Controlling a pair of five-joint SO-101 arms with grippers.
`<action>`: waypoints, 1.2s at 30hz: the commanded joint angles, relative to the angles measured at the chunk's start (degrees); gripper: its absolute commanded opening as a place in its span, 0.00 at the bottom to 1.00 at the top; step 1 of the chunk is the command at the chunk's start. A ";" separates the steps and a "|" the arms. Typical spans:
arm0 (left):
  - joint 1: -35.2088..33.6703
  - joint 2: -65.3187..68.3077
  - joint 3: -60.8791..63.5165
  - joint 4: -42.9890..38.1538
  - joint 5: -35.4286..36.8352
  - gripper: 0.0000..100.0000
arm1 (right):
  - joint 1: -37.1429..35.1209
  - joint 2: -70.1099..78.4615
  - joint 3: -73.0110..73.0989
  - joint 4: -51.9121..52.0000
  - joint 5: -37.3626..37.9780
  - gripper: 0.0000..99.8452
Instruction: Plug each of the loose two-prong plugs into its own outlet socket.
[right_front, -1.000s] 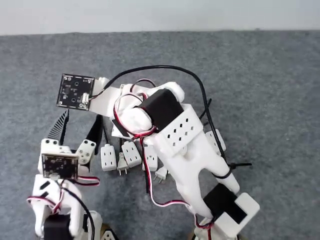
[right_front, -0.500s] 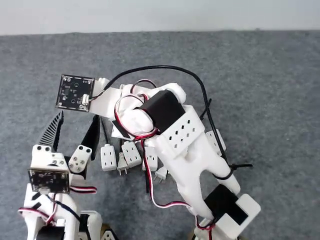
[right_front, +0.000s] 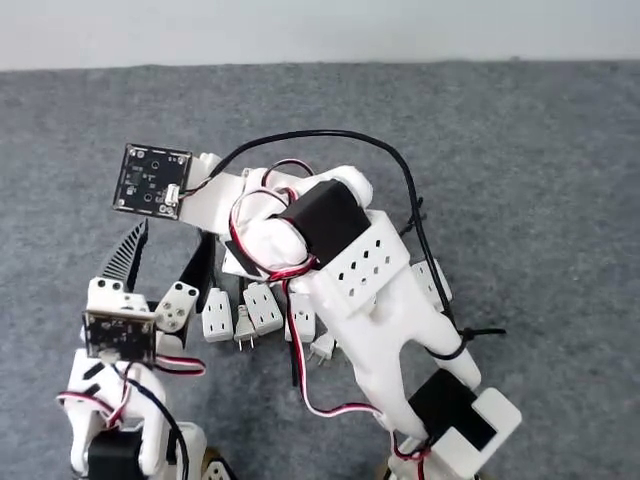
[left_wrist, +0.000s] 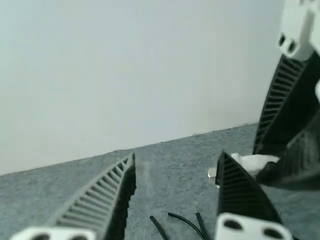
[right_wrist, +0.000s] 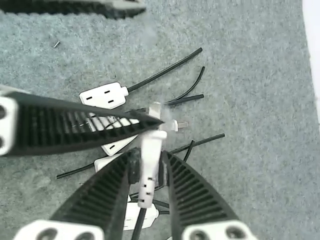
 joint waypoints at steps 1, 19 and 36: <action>0.26 -0.62 1.36 -1.49 0.09 0.26 | -0.48 -3.47 -0.35 2.24 -0.79 0.01; 0.35 -0.62 4.18 -1.49 0.26 0.26 | -0.22 -3.38 -0.35 2.24 -2.90 0.01; -3.34 -0.62 12.35 -10.81 0.18 0.26 | 26.15 -10.95 -0.35 2.33 3.96 0.01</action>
